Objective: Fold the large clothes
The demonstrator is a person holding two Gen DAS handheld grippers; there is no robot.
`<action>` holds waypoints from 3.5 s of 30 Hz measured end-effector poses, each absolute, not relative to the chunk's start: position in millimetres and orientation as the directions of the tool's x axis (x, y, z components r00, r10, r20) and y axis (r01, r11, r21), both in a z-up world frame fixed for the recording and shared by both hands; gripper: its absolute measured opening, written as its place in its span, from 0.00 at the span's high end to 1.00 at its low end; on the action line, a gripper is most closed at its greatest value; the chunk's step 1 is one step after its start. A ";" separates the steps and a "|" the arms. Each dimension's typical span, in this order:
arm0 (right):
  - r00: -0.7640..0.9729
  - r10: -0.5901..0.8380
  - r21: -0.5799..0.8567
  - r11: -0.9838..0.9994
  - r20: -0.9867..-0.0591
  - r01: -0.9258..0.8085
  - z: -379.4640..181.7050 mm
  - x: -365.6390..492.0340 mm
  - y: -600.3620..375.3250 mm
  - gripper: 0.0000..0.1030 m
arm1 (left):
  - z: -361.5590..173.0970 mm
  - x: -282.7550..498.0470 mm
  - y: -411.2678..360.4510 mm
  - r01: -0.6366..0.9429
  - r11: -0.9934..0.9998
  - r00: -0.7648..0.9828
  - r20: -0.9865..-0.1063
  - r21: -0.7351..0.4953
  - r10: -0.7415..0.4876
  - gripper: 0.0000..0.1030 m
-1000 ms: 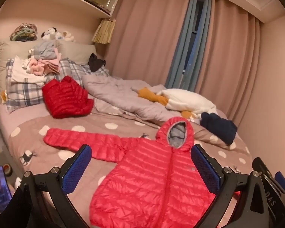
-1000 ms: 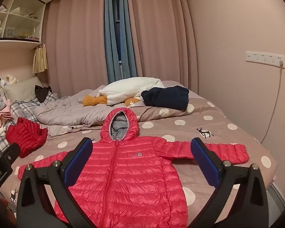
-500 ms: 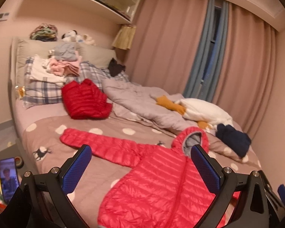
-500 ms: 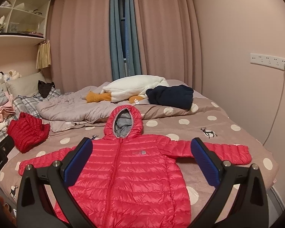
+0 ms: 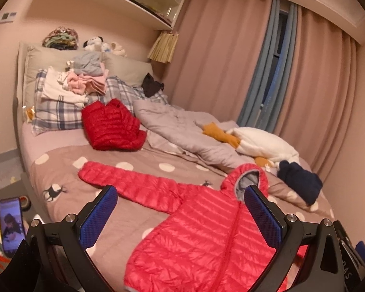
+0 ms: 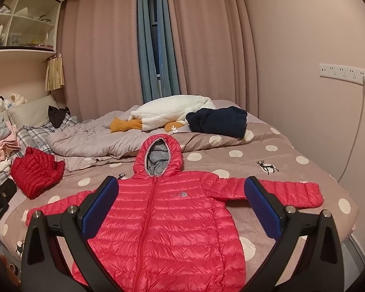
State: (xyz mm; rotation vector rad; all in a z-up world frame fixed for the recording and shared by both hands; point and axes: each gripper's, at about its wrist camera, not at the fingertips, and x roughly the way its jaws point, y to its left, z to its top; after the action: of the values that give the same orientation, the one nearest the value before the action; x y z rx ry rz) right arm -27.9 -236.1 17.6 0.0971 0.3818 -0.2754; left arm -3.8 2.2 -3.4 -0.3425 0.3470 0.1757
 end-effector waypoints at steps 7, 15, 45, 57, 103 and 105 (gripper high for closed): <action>0.886 -0.252 0.037 0.957 -0.388 0.288 17.2 -29.2 -233.0 0.00 | -5.2 -0.7 0.8 -0.217 0.928 0.922 -0.376 -0.304 0.092 0.00; 0.883 -0.252 0.032 0.957 -0.396 0.288 17.3 -29.4 -222.7 0.00 | -4.7 -2.6 1.1 -0.218 0.925 0.922 -0.375 -0.312 0.091 0.00; 0.880 -0.254 0.028 0.957 -0.402 0.290 17.1 -32.4 -211.0 0.00 | -4.4 0.6 10.7 -0.218 0.918 0.917 -0.390 -0.331 0.077 0.00; 0.874 -0.255 0.022 0.957 -0.413 0.289 15.9 -31.5 -211.5 0.00 | -5.4 0.4 9.9 -0.203 0.919 0.920 -0.387 -0.339 0.060 0.00; 0.863 -0.256 0.017 0.956 -0.436 0.292 12.8 -25.8 -210.8 0.00 | -7.4 3.1 7.3 -0.219 0.924 0.915 -0.395 -0.313 0.083 0.00; 0.862 -0.258 0.018 0.955 -0.435 0.295 12.8 -25.9 -211.8 0.00 | -7.8 3.4 6.3 -0.218 0.925 0.913 -0.400 -0.310 0.081 0.00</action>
State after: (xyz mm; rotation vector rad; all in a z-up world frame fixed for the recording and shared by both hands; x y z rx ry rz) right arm -25.9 -211.8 12.8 0.0855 0.4443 -0.2908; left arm 3.4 6.3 -7.8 -0.3581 0.3927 0.1573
